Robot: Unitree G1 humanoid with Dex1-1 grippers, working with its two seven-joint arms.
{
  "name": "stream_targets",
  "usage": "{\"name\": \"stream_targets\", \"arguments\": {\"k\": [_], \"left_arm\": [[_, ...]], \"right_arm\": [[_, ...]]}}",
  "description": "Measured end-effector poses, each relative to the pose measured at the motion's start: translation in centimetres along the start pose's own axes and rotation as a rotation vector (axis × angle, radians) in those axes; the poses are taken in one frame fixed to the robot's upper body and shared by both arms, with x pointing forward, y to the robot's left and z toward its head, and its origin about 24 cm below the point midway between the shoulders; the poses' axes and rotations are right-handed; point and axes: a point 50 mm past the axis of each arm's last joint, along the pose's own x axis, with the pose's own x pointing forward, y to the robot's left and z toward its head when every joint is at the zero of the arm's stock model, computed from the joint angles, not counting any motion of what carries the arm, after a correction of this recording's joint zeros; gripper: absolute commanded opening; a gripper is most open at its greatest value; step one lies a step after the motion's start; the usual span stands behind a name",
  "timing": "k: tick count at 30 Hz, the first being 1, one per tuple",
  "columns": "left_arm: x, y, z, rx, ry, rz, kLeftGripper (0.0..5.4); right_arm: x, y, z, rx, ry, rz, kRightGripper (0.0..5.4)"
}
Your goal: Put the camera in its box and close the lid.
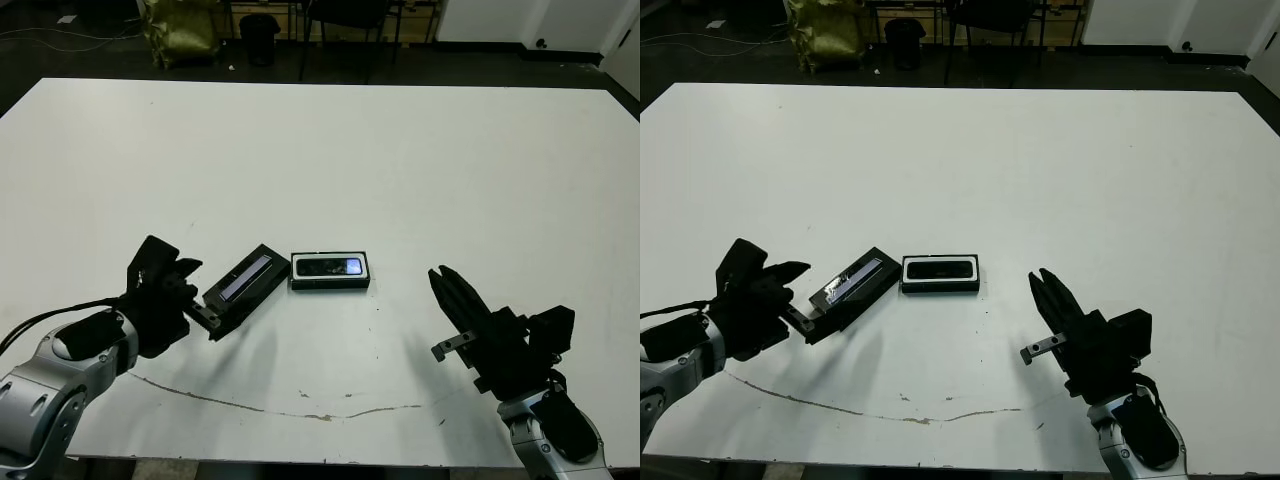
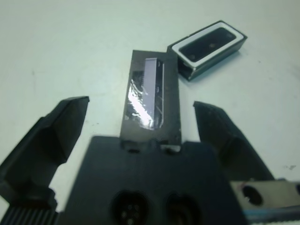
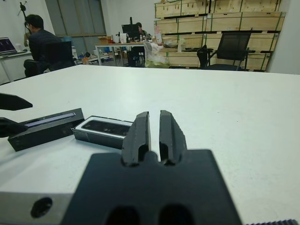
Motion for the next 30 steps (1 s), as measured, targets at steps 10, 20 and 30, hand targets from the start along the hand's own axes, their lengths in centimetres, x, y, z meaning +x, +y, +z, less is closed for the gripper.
{"name": "stream_targets", "arguments": {"k": [10,20,30], "left_arm": [[0.18,-0.13,-0.22,0.000,0.020,0.019,5.39],[0.43,-0.29,-0.24,0.004,0.034,0.016,5.39],[0.93,-0.72,-0.82,-0.012,0.064,-0.003,5.39]], "right_arm": [[-0.06,0.13,-0.03,0.000,0.001,0.002,0.00],[-0.15,0.16,0.01,0.000,0.002,0.000,0.00],[-0.16,0.24,0.19,0.002,-0.006,-0.001,0.00]]}}
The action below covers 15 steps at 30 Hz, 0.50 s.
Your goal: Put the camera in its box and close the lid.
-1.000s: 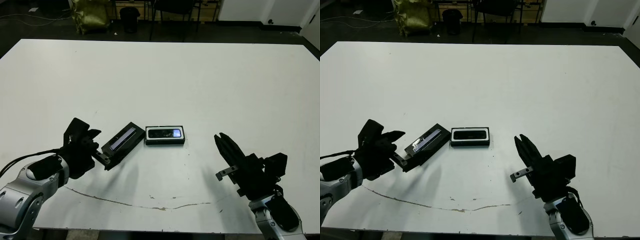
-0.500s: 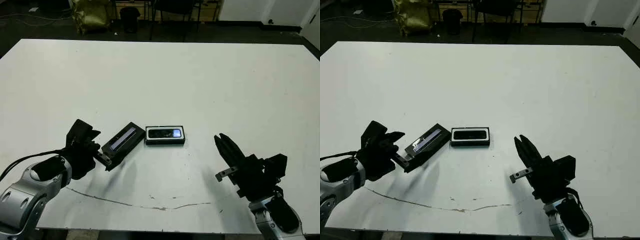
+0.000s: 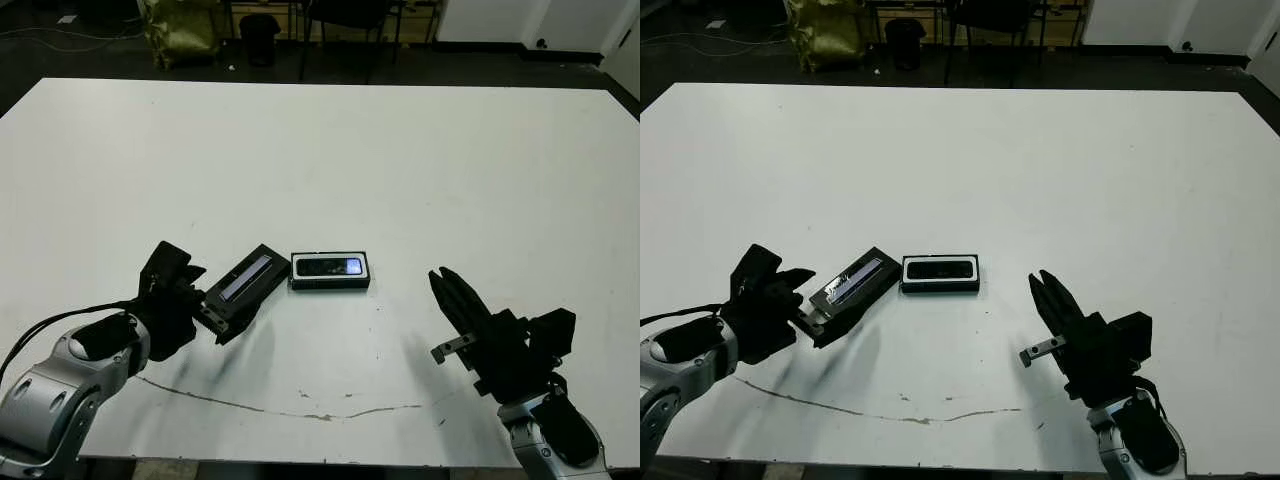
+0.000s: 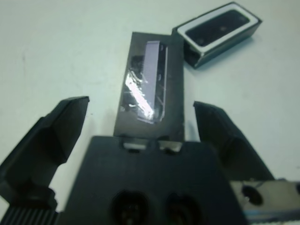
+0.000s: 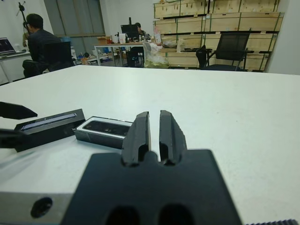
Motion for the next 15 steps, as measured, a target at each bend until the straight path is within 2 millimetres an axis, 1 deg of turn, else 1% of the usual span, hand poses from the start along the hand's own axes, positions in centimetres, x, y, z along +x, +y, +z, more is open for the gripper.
{"name": "stream_targets", "arguments": {"k": [15], "left_arm": [[0.31,0.10,-0.48,0.012,0.020,0.002,5.39]], "right_arm": [[0.06,0.22,0.00,0.015,-0.003,0.004,0.00]]}}
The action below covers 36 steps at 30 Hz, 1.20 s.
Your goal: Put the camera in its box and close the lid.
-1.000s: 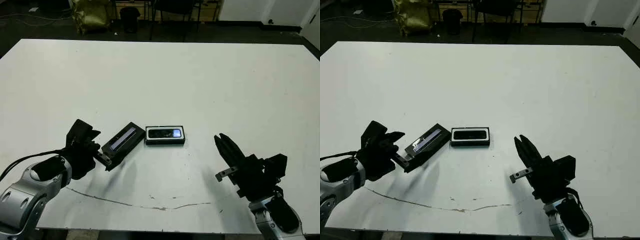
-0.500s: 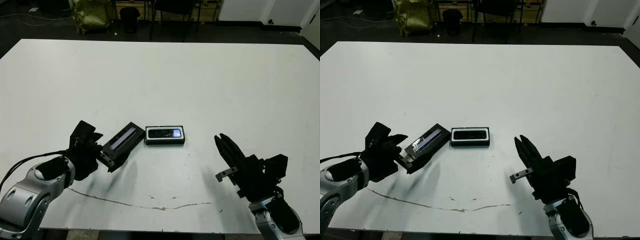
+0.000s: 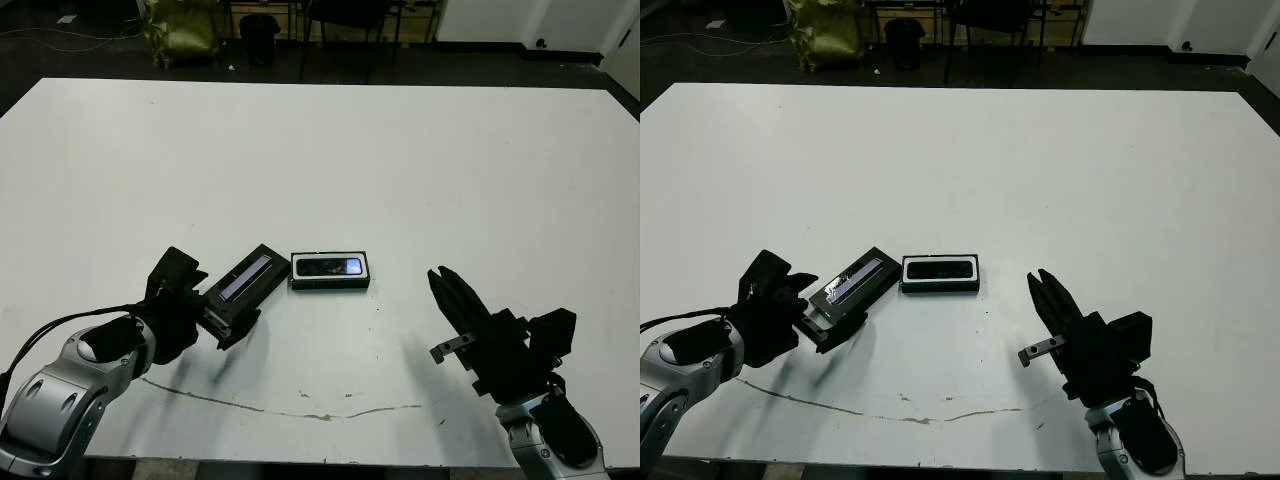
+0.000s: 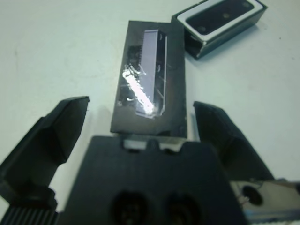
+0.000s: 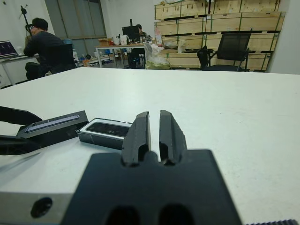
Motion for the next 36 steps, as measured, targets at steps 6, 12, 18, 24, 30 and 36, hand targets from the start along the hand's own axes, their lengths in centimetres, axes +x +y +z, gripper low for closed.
{"name": "stream_targets", "arguments": {"k": [6,12,18,24,30,36], "left_arm": [[0.3,-0.3,-0.3,0.007,0.017,-0.019,5.39],[0.7,-0.2,-0.6,-0.107,-0.001,-0.043,5.39],[1.0,0.1,-0.5,-0.136,-0.002,-0.079,5.39],[1.0,0.2,-0.5,-0.141,-0.003,-0.093,5.17],[0.6,0.0,-0.4,0.068,0.052,-0.121,3.80],[0.2,1.0,0.4,0.350,0.086,-0.206,2.57]], "right_arm": [[0.0,0.0,0.2,-0.007,-0.005,0.002,0.00],[0.0,0.0,0.1,0.000,-0.002,0.003,0.00],[0.0,0.0,0.0,0.001,0.006,0.001,0.00],[0.0,0.1,0.1,0.011,0.004,0.004,0.00],[0.0,0.1,0.1,0.024,0.013,0.005,0.00],[0.0,0.1,0.2,0.023,0.011,0.005,0.00]]}}
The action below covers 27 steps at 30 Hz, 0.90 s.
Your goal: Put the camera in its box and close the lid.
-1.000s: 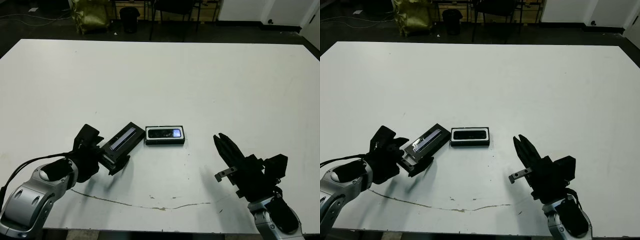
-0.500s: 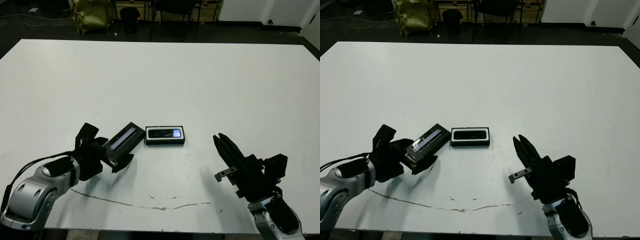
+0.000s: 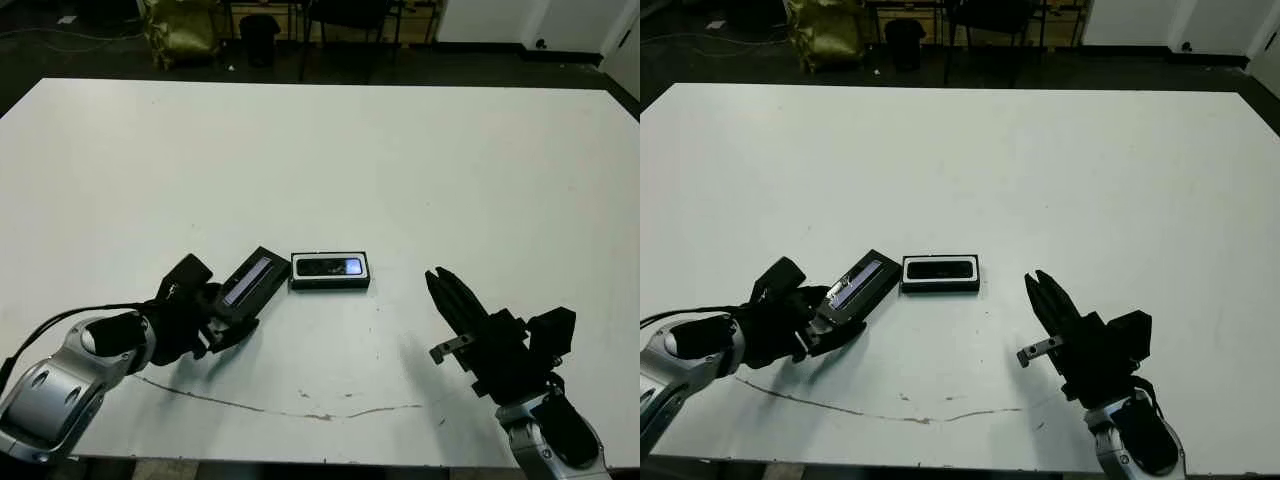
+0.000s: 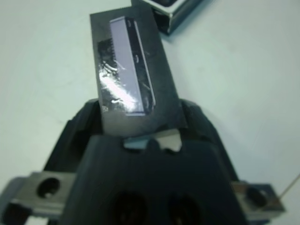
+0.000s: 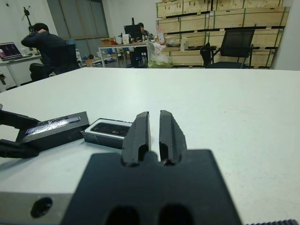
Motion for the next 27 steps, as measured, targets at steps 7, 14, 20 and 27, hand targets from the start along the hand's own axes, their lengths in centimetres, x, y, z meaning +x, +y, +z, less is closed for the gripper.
{"name": "stream_targets", "arguments": {"k": [7,14,20,27], "left_arm": [[-0.1,1.3,1.0,0.267,0.117,-0.027,2.44],[0.1,1.9,0.7,0.192,0.116,-0.053,2.40],[-0.7,3.0,0.5,-0.074,0.112,-0.060,2.39],[-3.3,6.9,3.2,-0.102,-0.039,0.069,2.39]], "right_arm": [[0.0,-0.1,0.0,-0.004,0.004,-0.003,0.00],[0.0,-0.2,0.0,-0.006,0.007,-0.006,0.00],[0.0,-0.2,0.1,-0.005,0.007,-0.007,0.00],[0.1,0.1,0.0,0.003,0.006,0.004,0.00]]}}
